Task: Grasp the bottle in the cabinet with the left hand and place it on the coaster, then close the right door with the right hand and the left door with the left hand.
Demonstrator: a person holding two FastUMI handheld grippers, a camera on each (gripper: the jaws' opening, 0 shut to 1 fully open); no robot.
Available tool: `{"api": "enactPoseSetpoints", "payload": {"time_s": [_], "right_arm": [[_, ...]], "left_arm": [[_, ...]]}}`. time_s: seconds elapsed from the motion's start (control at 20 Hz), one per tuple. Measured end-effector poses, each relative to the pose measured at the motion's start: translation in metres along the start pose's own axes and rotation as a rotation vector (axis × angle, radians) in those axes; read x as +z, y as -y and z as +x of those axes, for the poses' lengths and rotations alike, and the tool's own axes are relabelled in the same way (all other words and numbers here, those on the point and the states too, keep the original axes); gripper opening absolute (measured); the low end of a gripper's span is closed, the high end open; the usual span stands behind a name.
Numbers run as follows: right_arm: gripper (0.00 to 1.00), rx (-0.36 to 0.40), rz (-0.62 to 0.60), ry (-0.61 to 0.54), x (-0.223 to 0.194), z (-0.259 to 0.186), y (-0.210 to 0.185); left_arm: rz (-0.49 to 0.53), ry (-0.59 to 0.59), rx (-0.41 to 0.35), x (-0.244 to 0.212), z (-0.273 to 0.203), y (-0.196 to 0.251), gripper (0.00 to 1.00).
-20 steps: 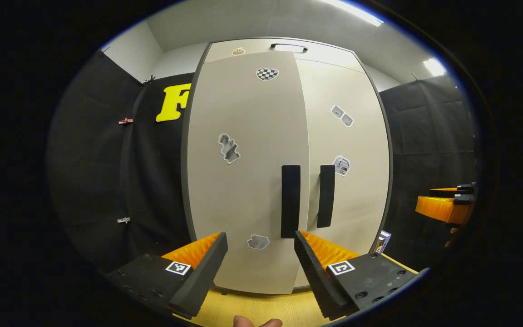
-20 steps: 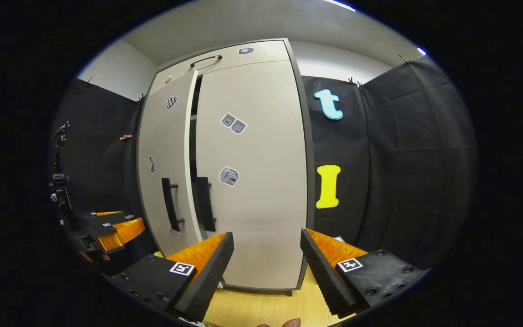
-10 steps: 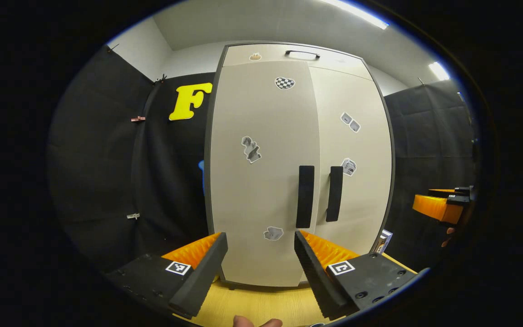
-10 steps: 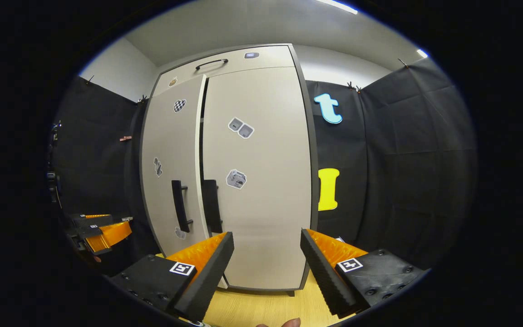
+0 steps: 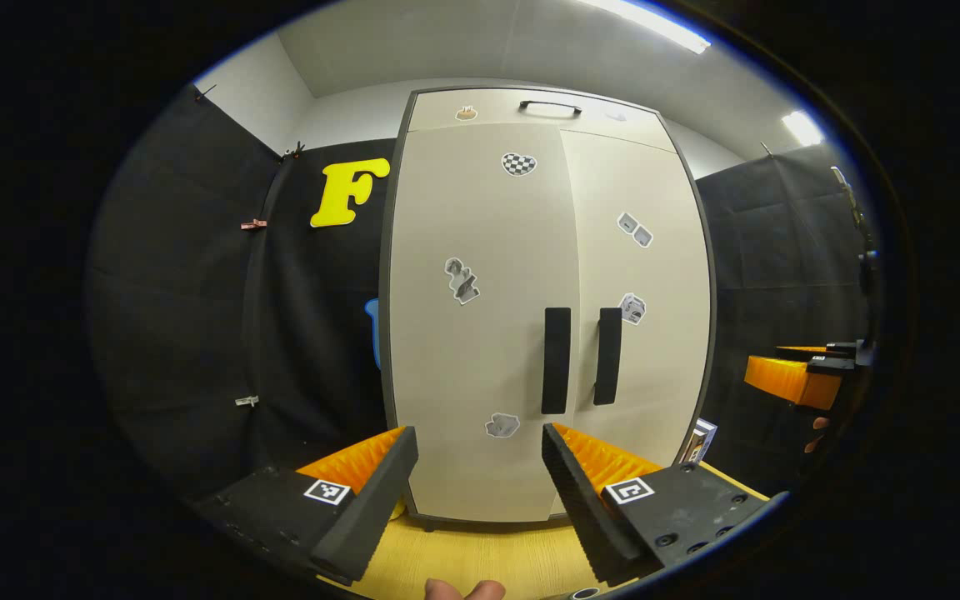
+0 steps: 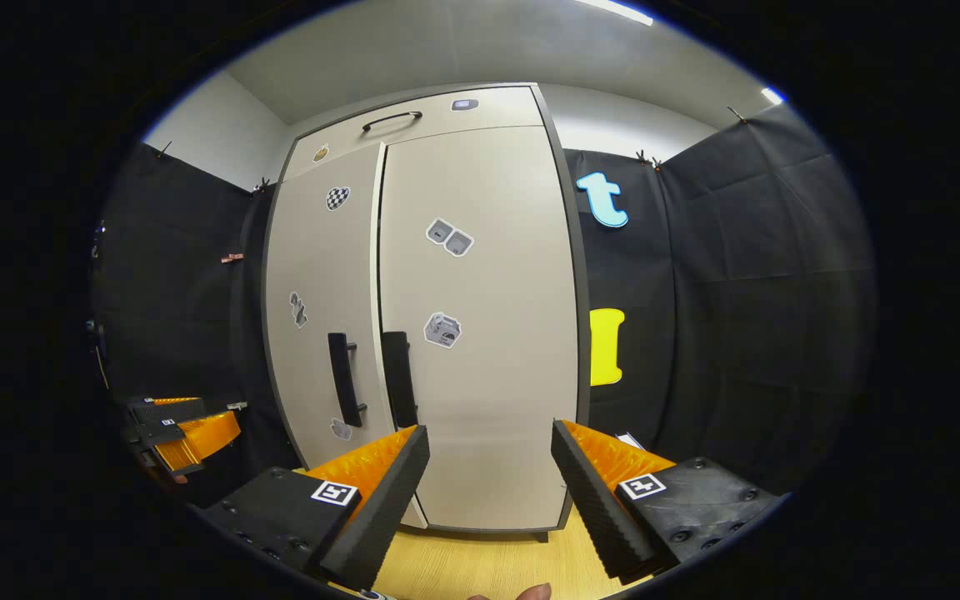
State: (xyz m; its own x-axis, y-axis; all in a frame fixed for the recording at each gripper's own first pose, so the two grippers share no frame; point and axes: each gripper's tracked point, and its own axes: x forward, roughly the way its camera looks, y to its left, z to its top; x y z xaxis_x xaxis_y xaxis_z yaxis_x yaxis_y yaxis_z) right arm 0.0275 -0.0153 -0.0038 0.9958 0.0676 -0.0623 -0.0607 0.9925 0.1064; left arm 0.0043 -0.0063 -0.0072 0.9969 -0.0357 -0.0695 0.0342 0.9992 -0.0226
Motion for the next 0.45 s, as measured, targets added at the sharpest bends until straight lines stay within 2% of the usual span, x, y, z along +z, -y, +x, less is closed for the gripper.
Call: {"api": "enactPoseSetpoints", "payload": {"time_s": [0.45], "right_arm": [[0.98, 0.013, -0.008, -0.004, -0.0016, 0.0002, -0.0048]], "left_arm": [[-0.003, -0.004, 0.012, -0.0016, -0.0008, -0.0045, 0.95]]}}
